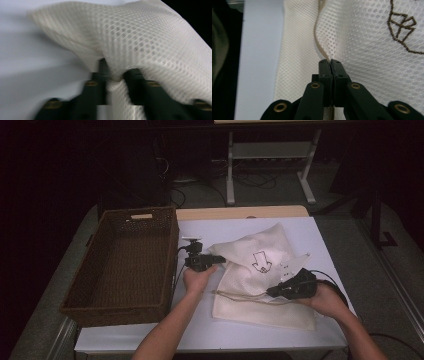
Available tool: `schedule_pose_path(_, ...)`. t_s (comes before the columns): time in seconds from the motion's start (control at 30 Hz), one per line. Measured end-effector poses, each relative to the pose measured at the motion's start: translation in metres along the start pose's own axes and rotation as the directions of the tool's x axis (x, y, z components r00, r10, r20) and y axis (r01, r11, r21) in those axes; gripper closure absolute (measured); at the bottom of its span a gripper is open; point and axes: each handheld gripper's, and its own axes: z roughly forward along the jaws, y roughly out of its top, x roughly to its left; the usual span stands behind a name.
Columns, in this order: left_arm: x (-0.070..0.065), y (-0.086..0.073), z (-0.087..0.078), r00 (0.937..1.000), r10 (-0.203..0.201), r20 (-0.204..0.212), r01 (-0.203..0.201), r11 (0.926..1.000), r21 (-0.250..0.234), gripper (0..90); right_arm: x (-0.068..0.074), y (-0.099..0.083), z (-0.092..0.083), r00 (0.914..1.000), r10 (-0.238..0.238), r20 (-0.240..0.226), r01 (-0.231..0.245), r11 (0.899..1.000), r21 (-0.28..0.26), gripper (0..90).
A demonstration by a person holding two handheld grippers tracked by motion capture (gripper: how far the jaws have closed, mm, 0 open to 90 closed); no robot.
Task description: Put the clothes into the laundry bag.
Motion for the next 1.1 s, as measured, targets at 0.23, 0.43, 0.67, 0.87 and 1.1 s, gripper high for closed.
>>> schedule_pose_path(0.23, -0.016, 0.030, 0.001, 0.9842, 0.132, -0.117, -0.130, 0.9911, 0.032, 85.7, 0.001, -0.008, -0.019, 0.9967, 0.026, -0.076, -0.031, 0.997, -0.072, 88.8)
schedule_pose_path(0.43, -0.020, 0.028, -0.004, 0.9796, 0.126, -0.156, -0.112, 0.9892, 0.095, 59.2, -0.014, -0.005, -0.026, 0.9840, 0.111, -0.139, -0.139, 0.969, -0.206, 65.9)
schedule_pose_path(0.67, -0.026, -0.012, -0.017, 0.9935, 0.108, -0.037, -0.099, 0.9752, 0.198, 47.9, -0.041, 0.010, -0.029, 0.9752, 0.204, 0.085, -0.186, 0.965, -0.188, 62.6)
schedule_pose_path(0.87, -0.019, -0.028, -0.008, 0.9929, 0.114, 0.036, -0.119, 0.9585, 0.259, 82.7, -0.048, 0.021, -0.017, 0.9765, 0.193, 0.097, -0.179, 0.974, -0.138, 62.3)
schedule_pose_path(1.1, -0.021, -0.062, -0.048, 0.9896, 0.129, -0.064, -0.121, 0.9860, 0.115, 88.2, -0.053, 0.021, -0.019, 0.9664, 0.222, 0.129, -0.205, 0.970, -0.130, 66.1)
